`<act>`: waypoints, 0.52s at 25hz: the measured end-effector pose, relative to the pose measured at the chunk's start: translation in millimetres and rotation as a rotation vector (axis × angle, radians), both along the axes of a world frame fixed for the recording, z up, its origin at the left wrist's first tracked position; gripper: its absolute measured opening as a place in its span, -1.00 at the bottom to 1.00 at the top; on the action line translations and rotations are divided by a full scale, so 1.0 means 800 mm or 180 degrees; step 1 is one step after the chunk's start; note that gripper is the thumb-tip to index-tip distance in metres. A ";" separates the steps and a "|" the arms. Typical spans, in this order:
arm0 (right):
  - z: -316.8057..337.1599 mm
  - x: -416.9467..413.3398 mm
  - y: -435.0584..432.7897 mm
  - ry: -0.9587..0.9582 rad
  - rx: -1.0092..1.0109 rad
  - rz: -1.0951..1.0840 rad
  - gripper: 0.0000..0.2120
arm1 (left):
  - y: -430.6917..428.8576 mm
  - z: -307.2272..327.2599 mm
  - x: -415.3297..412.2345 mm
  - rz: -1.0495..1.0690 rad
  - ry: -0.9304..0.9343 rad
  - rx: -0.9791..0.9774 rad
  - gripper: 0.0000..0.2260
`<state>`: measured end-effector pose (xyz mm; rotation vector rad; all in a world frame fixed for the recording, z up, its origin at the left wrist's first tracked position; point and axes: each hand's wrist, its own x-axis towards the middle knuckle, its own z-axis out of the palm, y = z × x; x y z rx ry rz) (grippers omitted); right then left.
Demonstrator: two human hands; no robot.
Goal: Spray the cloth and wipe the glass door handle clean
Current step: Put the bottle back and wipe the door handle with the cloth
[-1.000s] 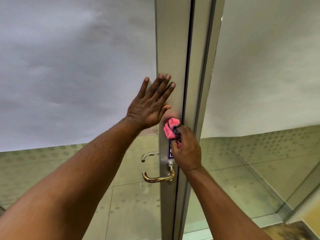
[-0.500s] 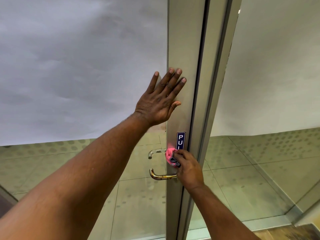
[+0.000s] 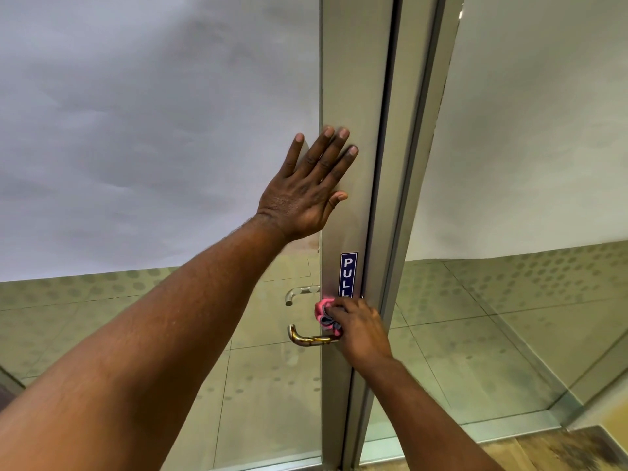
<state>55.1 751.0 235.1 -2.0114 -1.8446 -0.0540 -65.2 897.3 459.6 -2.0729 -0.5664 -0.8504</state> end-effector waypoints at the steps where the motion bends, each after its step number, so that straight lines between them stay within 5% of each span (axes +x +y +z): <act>1: -0.001 0.000 -0.004 -0.0008 -0.0006 -0.0004 -0.46 | -0.001 0.001 0.000 0.0011 -0.0001 -0.0006 -0.39; 13: -0.028 0.003 -0.045 0.0918 -0.0066 -0.0398 -0.37 | -0.003 0.001 -0.001 -0.0035 -0.0011 -0.0039 -0.39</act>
